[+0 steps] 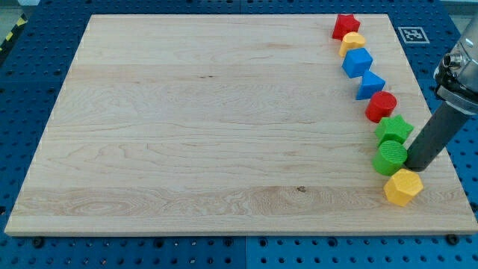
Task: Move the green star a little bit left
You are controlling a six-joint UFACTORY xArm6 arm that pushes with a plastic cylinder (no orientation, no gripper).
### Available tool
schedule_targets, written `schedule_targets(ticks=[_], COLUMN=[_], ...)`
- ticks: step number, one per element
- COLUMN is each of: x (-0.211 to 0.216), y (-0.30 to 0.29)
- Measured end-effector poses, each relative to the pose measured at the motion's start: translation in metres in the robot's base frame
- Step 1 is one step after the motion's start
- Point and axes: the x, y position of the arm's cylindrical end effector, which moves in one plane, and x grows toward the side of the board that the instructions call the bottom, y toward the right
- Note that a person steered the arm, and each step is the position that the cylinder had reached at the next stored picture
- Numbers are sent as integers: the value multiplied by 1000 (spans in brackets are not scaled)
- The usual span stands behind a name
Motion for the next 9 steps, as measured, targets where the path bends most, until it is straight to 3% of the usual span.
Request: schedule_targets(ticks=[4,9], x=[-40,-55], y=[24,24])
